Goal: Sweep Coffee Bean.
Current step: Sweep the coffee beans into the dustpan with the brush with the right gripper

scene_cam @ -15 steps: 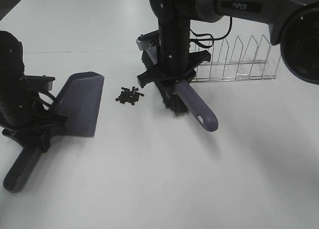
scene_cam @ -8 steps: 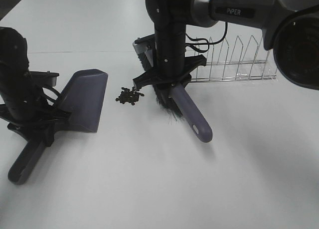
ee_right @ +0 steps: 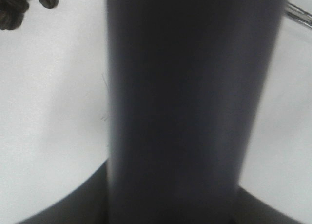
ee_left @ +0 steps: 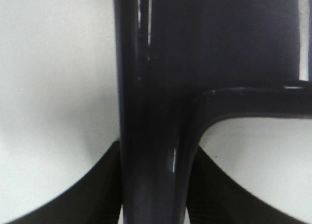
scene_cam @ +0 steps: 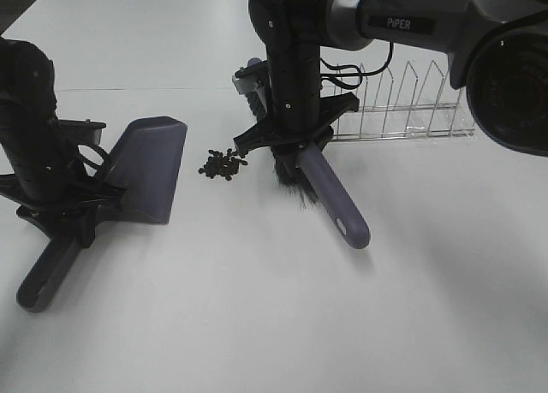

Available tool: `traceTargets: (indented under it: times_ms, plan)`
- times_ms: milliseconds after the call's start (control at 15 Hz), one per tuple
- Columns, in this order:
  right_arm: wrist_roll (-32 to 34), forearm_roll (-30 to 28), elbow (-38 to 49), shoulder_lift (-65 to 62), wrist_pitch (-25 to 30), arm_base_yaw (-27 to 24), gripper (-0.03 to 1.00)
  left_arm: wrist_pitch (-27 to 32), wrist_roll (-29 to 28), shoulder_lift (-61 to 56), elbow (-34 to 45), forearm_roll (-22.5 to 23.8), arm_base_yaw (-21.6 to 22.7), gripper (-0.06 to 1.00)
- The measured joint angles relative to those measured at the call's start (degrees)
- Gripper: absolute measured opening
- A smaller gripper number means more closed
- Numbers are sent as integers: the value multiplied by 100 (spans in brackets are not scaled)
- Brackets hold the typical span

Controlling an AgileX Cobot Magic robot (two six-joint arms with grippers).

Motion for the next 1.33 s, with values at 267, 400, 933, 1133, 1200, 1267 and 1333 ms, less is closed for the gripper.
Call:
traceTargets:
  times_ms: [267,400,933,1133,1200,1267,1333]
  plan:
    - [-40,-103,23,-155,29,138,32,0,23,0,0,0,0,31]
    - [-149,-286,23,-367,46,138,32,0,29,0,0,0,0,31]
    - [-252,-739,-138,-80,69,160,32,-6,115,0,0,-23,0,31]
    - [-252,-710,-699,315,63,315,32,-6,120,0,0,-29,0,31]
    - [-252,-642,-842,424,63,367,32,-6,120,0,0,-29,0,31]
    - [-275,-584,-928,493,63,413,32,-6,132,0,0,-34,0,31]
    - [-281,-544,-968,550,57,435,32,-6,132,0,0,-34,0,31]
